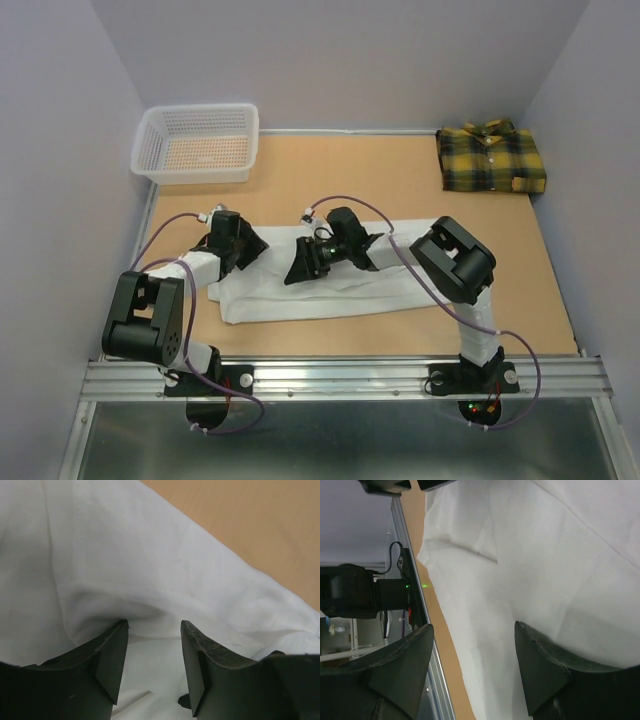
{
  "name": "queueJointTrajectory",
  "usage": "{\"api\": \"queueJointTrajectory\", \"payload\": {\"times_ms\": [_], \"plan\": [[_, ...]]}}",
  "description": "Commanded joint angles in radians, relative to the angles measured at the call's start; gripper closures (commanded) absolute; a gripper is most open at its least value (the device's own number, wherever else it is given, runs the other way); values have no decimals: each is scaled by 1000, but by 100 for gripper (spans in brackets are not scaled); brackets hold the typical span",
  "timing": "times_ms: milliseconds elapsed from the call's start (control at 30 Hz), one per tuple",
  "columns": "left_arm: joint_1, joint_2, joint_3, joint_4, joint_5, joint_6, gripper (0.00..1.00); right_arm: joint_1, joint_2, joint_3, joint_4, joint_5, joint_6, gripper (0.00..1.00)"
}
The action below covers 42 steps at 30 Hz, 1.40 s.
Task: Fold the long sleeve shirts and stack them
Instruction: Fold the shirt
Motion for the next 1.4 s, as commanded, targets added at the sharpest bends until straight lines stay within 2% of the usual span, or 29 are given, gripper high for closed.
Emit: {"api": "queueJointTrajectory", "payload": {"times_ms": [0, 533, 700, 767, 833, 867, 933, 1033, 1100, 1167, 1200, 1233, 1367], "plan": [[21, 25, -12, -2, -8, -5, 43, -3, -77, -140, 43, -24, -14, 29], [61, 48, -3, -11, 26, 10, 44, -128, -280, -448, 29, -83, -120, 28], [63, 4, 26, -36, 49, 21, 41, -134, -422, -444, -162, -3, -217, 28], [63, -39, 50, -85, 43, 33, 37, -134, -476, -424, -250, 75, -258, 28], [63, -78, 87, -126, 31, 59, 27, -134, -553, -365, -322, 139, -292, 28], [63, -122, 99, -172, 11, 69, 20, -134, -576, -340, -406, 225, -330, 28], [61, -168, 127, -223, -14, 86, 12, -134, -631, -291, -482, 332, -370, 28], [52, -268, 159, -345, -50, 119, 1, -134, -659, -165, -653, 687, -445, 26], [43, -298, 155, -379, -81, 129, 1, -134, -660, -133, -687, 794, -465, 24], [28, -331, 143, -408, -72, 127, 1, -134, -654, -114, -707, 912, -496, 16], [-7, -337, 136, -415, -70, 110, 1, -134, -650, -108, -723, 939, -504, 5], [-29, -338, 124, -418, -72, 101, 1, -134, -643, -99, -732, 960, -511, 0], [-193, -265, 138, -419, -121, 64, 1, -135, -599, -90, -749, 1029, -522, 0]]}}
